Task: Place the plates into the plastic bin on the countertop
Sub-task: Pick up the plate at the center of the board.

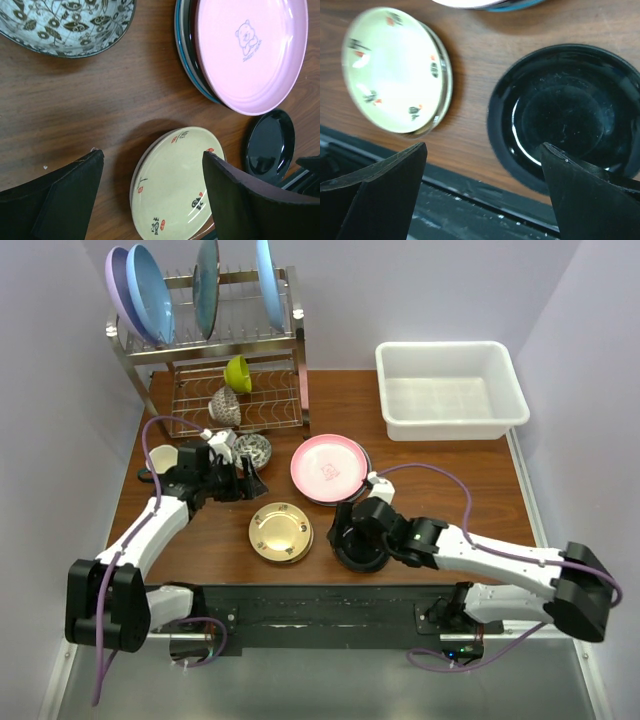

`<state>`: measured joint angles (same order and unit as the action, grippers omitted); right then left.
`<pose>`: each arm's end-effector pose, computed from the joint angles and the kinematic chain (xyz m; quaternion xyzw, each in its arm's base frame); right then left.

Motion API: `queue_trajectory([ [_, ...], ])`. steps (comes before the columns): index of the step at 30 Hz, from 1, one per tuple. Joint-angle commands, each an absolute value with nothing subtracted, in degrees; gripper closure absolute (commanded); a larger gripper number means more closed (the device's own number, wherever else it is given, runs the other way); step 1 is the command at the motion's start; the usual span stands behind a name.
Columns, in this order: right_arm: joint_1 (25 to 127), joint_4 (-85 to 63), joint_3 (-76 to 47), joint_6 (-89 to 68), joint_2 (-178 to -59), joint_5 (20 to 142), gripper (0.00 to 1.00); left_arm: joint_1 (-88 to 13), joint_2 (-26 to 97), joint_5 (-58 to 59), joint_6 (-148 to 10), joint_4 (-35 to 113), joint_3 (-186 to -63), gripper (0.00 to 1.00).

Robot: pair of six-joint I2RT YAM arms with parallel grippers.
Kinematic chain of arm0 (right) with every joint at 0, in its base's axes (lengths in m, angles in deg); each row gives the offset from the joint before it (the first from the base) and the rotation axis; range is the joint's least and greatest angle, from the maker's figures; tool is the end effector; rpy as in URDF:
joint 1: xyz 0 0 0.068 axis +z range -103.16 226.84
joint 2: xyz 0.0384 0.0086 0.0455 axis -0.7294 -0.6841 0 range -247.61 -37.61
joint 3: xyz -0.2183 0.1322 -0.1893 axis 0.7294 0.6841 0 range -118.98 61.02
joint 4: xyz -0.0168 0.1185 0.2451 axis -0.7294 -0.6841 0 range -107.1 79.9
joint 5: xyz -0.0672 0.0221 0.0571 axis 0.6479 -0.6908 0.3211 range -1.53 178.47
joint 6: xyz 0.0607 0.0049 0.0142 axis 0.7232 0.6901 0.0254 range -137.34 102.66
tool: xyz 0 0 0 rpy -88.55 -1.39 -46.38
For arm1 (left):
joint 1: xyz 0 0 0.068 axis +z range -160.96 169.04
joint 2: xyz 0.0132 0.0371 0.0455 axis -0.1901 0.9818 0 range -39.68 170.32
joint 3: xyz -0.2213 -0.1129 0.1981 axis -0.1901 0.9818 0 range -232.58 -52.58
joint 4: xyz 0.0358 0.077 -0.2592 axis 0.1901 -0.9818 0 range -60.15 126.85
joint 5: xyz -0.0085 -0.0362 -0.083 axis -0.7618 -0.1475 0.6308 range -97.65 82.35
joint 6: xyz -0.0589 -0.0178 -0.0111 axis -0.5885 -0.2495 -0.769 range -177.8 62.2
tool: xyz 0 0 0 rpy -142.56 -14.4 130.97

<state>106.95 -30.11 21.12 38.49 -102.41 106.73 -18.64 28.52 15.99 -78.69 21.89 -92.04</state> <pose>0.1279 0.1927 0.2562 0.0267 0.9135 0.2432 0.3250 0.2394 -0.0515 0.2493 -0.0235 0.9033 -0.2774 0.3265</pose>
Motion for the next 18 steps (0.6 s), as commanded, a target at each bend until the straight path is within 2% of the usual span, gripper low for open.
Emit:
queue_trajectory([
  [1, 107.3, -25.8, 17.0, 39.8, -106.4, 106.7, 0.02, -18.8, 29.6, 18.0, -80.1, 21.6, -93.5, 0.16],
  [7, 104.2, -23.6, 18.3, 44.8, -106.3, 111.4, 0.05, -19.3, 30.6, 19.2, -82.0, 24.6, -94.9, 0.16],
  [13, 95.1, -19.6, 20.0, 45.8, -104.5, 108.3, 0.10, -22.1, 36.2, 20.0, -82.5, 23.3, -101.5, 0.16],
  [15, 93.0, -19.1, 19.4, 45.8, -105.7, 108.0, 0.16, -22.9, 36.9, 19.5, -82.6, 22.7, -102.7, 0.16],
  [16, 92.5, -19.0, 18.4, 45.9, -107.7, 108.0, 0.23, -23.6, 36.6, 19.2, -82.7, 22.8, -103.2, 0.16],
  [18, 91.2, -19.2, 17.1, 46.3, -110.0, 107.4, 0.25, -24.7, 35.7, 18.4, -82.9, 22.8, -103.4, 0.16],
])
